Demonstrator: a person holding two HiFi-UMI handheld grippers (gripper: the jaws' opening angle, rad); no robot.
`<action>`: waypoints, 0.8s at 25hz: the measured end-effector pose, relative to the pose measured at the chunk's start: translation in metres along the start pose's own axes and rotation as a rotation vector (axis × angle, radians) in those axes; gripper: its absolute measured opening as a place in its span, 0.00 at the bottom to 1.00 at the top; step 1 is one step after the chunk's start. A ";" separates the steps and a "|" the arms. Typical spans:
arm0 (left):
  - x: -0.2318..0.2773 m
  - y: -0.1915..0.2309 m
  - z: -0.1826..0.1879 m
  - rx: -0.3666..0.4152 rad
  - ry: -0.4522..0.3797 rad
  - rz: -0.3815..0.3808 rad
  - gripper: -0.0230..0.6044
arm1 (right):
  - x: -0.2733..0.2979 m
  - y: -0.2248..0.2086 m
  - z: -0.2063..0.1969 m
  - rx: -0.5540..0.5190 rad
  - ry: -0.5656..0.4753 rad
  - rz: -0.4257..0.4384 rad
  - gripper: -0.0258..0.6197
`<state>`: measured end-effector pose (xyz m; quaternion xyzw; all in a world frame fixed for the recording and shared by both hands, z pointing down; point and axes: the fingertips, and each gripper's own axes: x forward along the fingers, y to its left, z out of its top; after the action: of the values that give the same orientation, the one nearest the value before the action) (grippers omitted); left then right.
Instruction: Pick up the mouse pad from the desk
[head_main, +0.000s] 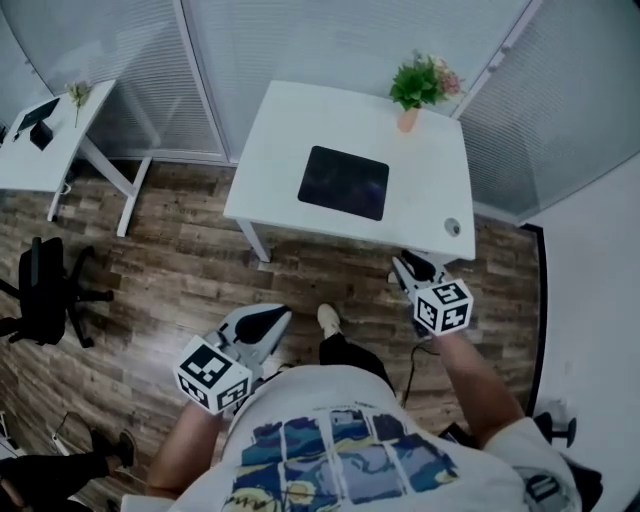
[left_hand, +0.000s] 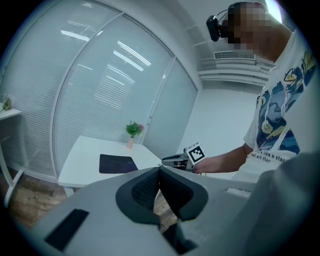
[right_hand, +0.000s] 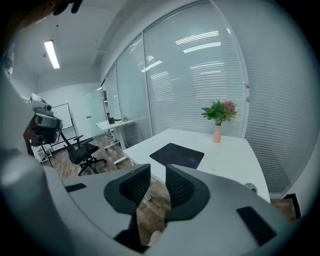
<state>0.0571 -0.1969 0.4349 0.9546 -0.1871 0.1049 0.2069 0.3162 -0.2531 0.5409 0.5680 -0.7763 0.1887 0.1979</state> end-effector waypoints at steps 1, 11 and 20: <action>0.010 0.004 0.006 -0.001 0.002 0.009 0.04 | 0.012 -0.014 0.004 -0.005 0.009 0.005 0.19; 0.087 0.050 0.048 -0.048 0.002 0.126 0.04 | 0.144 -0.126 0.019 -0.038 0.098 0.047 0.25; 0.127 0.079 0.064 -0.077 -0.004 0.240 0.04 | 0.241 -0.204 0.017 -0.044 0.181 0.040 0.30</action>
<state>0.1486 -0.3313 0.4407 0.9168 -0.3045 0.1197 0.2289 0.4436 -0.5139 0.6662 0.5287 -0.7703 0.2261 0.2756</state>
